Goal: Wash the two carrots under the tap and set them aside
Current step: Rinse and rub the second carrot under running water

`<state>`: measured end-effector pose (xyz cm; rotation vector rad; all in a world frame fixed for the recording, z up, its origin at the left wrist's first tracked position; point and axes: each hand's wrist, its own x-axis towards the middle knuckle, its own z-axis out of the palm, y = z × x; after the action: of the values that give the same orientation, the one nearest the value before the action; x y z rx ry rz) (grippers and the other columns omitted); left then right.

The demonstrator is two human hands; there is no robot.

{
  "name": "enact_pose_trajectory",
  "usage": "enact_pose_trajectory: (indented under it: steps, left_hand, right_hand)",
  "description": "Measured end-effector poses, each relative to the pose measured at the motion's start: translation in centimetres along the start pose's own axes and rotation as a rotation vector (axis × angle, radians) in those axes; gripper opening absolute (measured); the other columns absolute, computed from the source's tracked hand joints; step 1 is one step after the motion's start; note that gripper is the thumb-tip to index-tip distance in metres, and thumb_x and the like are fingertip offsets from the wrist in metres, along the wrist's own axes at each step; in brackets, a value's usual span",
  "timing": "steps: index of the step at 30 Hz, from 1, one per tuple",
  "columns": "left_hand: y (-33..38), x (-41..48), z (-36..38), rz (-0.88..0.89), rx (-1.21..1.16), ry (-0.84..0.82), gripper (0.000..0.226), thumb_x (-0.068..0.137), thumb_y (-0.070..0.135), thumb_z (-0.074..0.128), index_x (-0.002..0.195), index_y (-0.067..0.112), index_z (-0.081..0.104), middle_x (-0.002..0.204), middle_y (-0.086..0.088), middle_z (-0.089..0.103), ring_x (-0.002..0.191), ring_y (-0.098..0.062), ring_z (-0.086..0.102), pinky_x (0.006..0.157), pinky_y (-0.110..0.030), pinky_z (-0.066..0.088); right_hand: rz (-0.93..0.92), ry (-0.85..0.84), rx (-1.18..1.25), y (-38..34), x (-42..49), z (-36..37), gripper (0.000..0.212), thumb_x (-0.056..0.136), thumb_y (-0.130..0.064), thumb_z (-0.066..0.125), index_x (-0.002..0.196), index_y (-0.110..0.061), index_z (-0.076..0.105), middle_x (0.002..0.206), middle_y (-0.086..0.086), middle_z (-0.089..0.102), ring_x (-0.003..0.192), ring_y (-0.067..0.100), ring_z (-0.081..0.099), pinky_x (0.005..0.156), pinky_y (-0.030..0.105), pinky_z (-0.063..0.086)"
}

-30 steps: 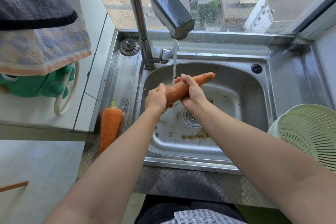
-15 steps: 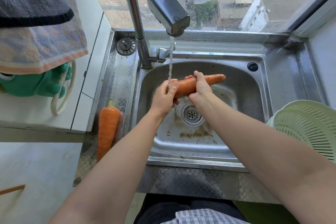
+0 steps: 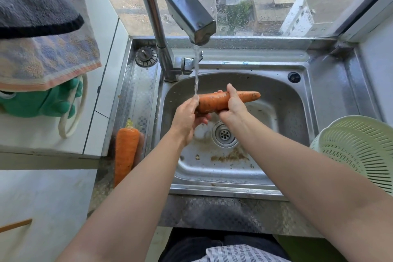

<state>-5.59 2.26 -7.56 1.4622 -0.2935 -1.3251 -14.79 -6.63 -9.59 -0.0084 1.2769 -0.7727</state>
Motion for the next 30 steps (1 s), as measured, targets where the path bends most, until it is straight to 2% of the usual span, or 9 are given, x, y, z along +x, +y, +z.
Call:
enact_pose_trajectory:
  steps: [2, 5, 9, 11, 16, 22, 25, 28, 30]
  left_hand:
    - [0.0, -0.3, 0.1, 0.002, 0.017, -0.001, 0.028, 0.105, 0.02, 0.039, 0.098, 0.006, 0.062, 0.083, -0.016, 0.062, 0.055, -0.02, 0.058, 0.045, -0.021, 0.045]
    - [0.1, 0.2, 0.5, -0.009, 0.048, 0.137, 0.03, 0.105, 0.019, 0.036, 0.089, 0.008, 0.058, 0.077, -0.013, 0.061, 0.044, -0.016, 0.057, 0.04, -0.021, 0.043]
    - [-0.3, 0.1, 0.2, 0.04, -0.02, -0.025, 0.035, 0.105, 0.022, 0.037, 0.119, -0.002, 0.058, 0.094, -0.015, 0.062, 0.06, -0.012, 0.056, 0.055, -0.021, 0.047]
    - [-0.5, 0.1, 0.4, 0.054, -0.011, -0.029, 0.035, 0.106, 0.022, 0.036, 0.128, -0.001, 0.052, 0.097, -0.014, 0.059, 0.06, -0.009, 0.054, 0.057, -0.022, 0.044]
    - [-0.2, 0.9, 1.7, 0.008, 0.074, 0.178, 0.021, 0.106, 0.028, 0.031, 0.102, 0.014, 0.047, 0.088, -0.01, 0.052, 0.055, -0.014, 0.046, 0.04, -0.018, 0.038]
    - [0.1, 1.0, 1.9, -0.161, 0.106, 0.335, 0.025, 0.103, 0.037, 0.034, 0.1, 0.016, 0.046, 0.09, -0.009, 0.052, 0.065, -0.018, 0.051, 0.05, -0.025, 0.043]
    - [0.1, 0.6, 1.1, -0.188, 0.039, 0.236, 0.029, 0.104, 0.038, 0.035, 0.106, 0.012, 0.049, 0.084, -0.01, 0.053, 0.058, -0.017, 0.051, 0.048, -0.024, 0.045]
    - [-0.2, -0.1, 0.9, -0.025, -0.02, 0.053, 0.026, 0.104, 0.022, 0.034, 0.114, 0.004, 0.051, 0.084, -0.01, 0.055, 0.058, -0.014, 0.05, 0.048, -0.021, 0.041]
    - [-0.1, -0.3, 1.2, 0.047, -0.004, 0.073, 0.028, 0.105, 0.016, 0.033, 0.122, 0.001, 0.049, 0.087, -0.01, 0.055, 0.059, -0.011, 0.05, 0.05, -0.02, 0.04]
  right_hand:
    - [-0.015, 0.017, -0.01, 0.0, 0.1, 0.2, 0.053, 0.084, -0.026, 0.076, 0.128, -0.009, 0.051, 0.092, 0.008, 0.07, 0.085, 0.023, 0.069, 0.064, 0.045, 0.055]
    - [-0.035, 0.017, -0.042, 0.5, 0.1, 0.3, 0.054, 0.084, -0.028, 0.076, 0.128, -0.008, 0.051, 0.095, 0.008, 0.071, 0.089, 0.025, 0.069, 0.08, 0.05, 0.057]
    - [-0.043, 0.022, -0.024, -0.2, 0.3, 0.6, 0.054, 0.084, -0.034, 0.075, 0.125, -0.006, 0.052, 0.097, 0.009, 0.069, 0.086, 0.027, 0.068, 0.088, 0.05, 0.055]
    - [-0.039, 0.052, -0.04, -0.4, 0.5, 0.5, 0.058, 0.084, -0.036, 0.075, 0.125, -0.006, 0.047, 0.107, 0.013, 0.064, 0.088, 0.031, 0.065, 0.091, 0.052, 0.054]
    - [-0.006, 0.037, -0.068, 0.6, -0.2, -0.5, 0.07, 0.084, -0.033, 0.076, 0.136, -0.005, 0.037, 0.124, 0.023, 0.058, 0.105, 0.04, 0.063, 0.094, 0.056, 0.052]
    - [0.014, -0.024, -0.111, 1.1, -0.7, -1.1, 0.059, 0.083, -0.023, 0.078, 0.125, -0.001, 0.042, 0.127, 0.022, 0.057, 0.103, 0.035, 0.063, 0.092, 0.05, 0.054]
    - [-0.01, -0.039, -0.146, 1.0, -0.7, -1.0, 0.066, 0.082, -0.025, 0.078, 0.131, -0.001, 0.041, 0.128, 0.021, 0.056, 0.108, 0.035, 0.062, 0.096, 0.051, 0.052]
    - [-0.034, -0.001, -0.104, 0.3, -0.4, -0.5, 0.065, 0.082, -0.031, 0.078, 0.129, -0.004, 0.043, 0.125, 0.02, 0.058, 0.102, 0.035, 0.064, 0.094, 0.051, 0.053]
    - [-0.034, 0.022, -0.094, 0.3, -0.4, -0.2, 0.066, 0.082, -0.032, 0.078, 0.13, -0.004, 0.042, 0.124, 0.021, 0.059, 0.102, 0.037, 0.065, 0.093, 0.053, 0.054]
